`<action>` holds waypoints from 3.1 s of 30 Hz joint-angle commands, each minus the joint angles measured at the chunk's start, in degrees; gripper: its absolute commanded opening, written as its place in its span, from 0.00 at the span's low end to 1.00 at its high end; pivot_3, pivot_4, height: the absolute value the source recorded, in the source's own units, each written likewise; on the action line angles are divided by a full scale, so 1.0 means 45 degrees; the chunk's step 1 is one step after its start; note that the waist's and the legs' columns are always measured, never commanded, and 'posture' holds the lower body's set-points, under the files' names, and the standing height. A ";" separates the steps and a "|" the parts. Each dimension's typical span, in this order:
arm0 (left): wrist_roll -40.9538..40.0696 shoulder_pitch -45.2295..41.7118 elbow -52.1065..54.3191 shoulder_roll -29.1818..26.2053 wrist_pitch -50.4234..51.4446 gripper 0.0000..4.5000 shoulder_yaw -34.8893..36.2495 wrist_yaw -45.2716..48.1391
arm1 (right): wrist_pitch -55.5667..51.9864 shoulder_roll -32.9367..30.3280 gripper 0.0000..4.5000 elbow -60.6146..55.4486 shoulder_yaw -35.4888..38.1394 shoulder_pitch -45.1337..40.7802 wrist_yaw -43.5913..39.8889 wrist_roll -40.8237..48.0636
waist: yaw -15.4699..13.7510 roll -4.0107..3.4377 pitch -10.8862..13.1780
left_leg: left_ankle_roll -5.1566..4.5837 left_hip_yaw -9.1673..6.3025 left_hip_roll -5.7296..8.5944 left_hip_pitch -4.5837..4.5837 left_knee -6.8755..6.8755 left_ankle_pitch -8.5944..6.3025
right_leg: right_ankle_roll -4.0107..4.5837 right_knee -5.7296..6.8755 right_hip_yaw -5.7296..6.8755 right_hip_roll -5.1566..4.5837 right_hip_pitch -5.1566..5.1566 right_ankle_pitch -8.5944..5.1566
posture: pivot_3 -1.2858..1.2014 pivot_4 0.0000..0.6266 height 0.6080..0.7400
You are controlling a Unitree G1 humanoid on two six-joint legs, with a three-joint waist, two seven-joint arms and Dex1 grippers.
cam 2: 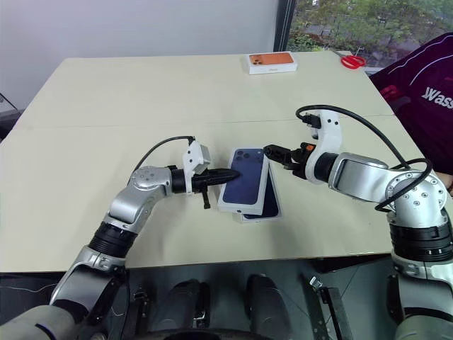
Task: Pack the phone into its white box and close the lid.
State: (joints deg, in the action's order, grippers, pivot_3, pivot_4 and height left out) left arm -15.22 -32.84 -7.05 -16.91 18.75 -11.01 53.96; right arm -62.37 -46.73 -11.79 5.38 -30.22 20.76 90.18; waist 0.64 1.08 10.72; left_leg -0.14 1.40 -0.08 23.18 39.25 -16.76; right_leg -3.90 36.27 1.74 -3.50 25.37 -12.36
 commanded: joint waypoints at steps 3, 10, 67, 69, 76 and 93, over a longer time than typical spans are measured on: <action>-0.1092 -0.0910 -0.0026 -0.0683 0.2903 0.00 0.1978 -0.1369 | -0.0201 -0.0766 0.68 -0.1198 -0.0515 -0.0178 -0.2043 -0.2850 | 0.0010 0.0001 0.0000 | 0.0000 -0.0005 -0.0002 0.0001 0.0000 0.0000 | -0.0001 0.0000 0.0002 0.0005 0.0001 0.0000 | 0.52 0.24 1.00; -0.0861 -0.0048 0.1069 -0.2382 0.3639 0.00 0.1200 -0.0377 | -0.0131 -0.1646 0.00 -0.2329 -0.2438 -0.0190 -0.4529 -0.7028 | -0.0068 0.0001 0.0001 | -0.0010 -0.0002 -0.0003 0.0005 -0.0001 -0.0006 | -0.0002 -0.0008 0.0007 0.0004 0.0002 -0.0002 | 0.52 0.24 1.00; -0.0013 -0.0150 0.3738 -0.1184 0.4677 0.00 -0.2278 0.0861 | -0.2219 -0.0561 0.00 -0.5118 -0.2211 0.1486 -0.9794 -1.2311 | -0.0289 0.0001 0.0001 | -0.0009 0.0000 0.0016 0.0003 0.0009 -0.0005 | -0.0001 -0.0017 0.0009 -0.0006 -0.0003 -0.0002 | 0.52 0.24 1.00; 0.0030 -0.0141 0.3732 -0.1217 0.4706 0.00 -0.2323 0.0901 | -0.2233 -0.0528 0.00 -0.5113 -0.2206 0.1515 -0.9809 -1.2384 | -0.0288 0.0002 0.0001 | -0.0009 0.0000 0.0016 0.0000 0.0009 -0.0005 | 0.0000 -0.0015 0.0009 -0.0005 -0.0003 -0.0002 | 0.52 0.24 1.00; 0.0274 -0.0193 0.3307 -0.1166 0.4461 0.00 -0.2359 0.0672 | -0.2288 -0.0423 0.00 -0.5137 -0.2224 0.1568 -0.9859 -1.2568 | -0.0289 0.0001 0.0001 | -0.0009 0.0000 0.0016 0.0000 0.0009 -0.0005 | -0.0001 -0.0015 0.0009 -0.0004 -0.0003 -0.0002 | 0.52 0.24 1.00; 0.0368 -0.0351 0.2656 -0.0878 0.4196 0.00 -0.2276 0.0290 | -0.2339 -0.0133 0.00 -0.5028 -0.2296 0.1672 -0.9992 -1.3115 | -0.0294 0.0002 0.0001 | -0.0009 0.0000 0.0016 -0.0001 0.0011 -0.0005 | 0.0000 -0.0014 0.0010 -0.0006 -0.0006 -0.0001 | 0.52 0.24 1.00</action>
State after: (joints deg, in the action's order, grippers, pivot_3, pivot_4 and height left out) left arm -13.10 -33.48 3.44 -21.40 39.16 -21.42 55.04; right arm -73.27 -48.06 -32.19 -5.15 -22.75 -23.06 30.61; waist -0.69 1.08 10.72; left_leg -0.18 1.40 -0.01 23.17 39.30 -16.79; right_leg -3.90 36.20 1.78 -3.53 25.34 -12.36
